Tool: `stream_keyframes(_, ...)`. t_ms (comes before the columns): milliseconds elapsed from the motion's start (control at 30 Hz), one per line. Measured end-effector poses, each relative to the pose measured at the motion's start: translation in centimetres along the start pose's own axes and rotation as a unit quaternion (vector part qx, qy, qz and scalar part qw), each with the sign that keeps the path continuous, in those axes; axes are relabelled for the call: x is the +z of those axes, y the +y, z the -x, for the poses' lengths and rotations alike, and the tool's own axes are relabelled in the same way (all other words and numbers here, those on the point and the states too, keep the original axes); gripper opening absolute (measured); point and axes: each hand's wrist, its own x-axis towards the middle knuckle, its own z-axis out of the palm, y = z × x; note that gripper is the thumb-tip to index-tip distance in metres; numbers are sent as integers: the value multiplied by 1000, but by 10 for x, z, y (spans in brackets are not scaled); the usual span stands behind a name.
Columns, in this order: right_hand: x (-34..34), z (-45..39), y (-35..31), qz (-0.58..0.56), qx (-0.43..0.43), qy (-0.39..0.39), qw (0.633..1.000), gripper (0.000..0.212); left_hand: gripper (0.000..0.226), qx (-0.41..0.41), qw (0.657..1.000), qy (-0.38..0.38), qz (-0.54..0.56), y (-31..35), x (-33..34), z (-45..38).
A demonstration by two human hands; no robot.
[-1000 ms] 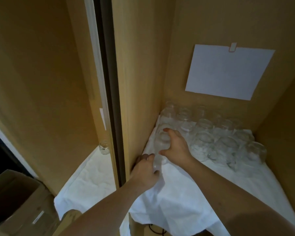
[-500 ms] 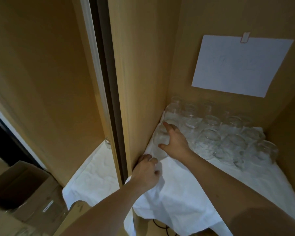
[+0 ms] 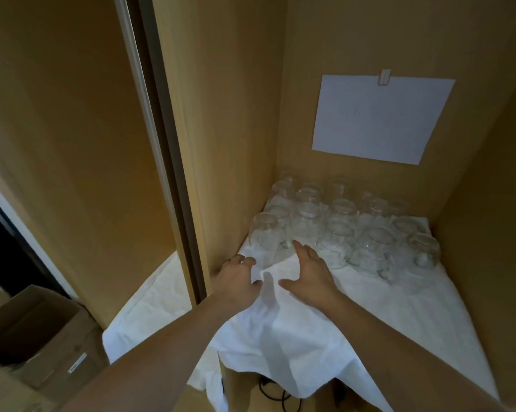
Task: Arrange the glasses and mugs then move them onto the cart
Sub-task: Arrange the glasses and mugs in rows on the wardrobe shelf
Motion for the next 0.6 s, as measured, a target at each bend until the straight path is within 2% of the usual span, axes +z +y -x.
stream_keyframes(200, -6, 29, 12, 18, -5, -13, 1000, 98, 54, 10, 1000, 25, 5, 20, -10, 25)
stream_keyframes(400, 1, 53, 17, 21, -19, -36, 999, 95, 53, -20, 999, 31, 18, 29, -14, 68)
stream_keyframes(600, 19, 74, -7, 31, -57, -50, 997, 91, 54, -68, 997, 39, 18, 17, -15, 106)
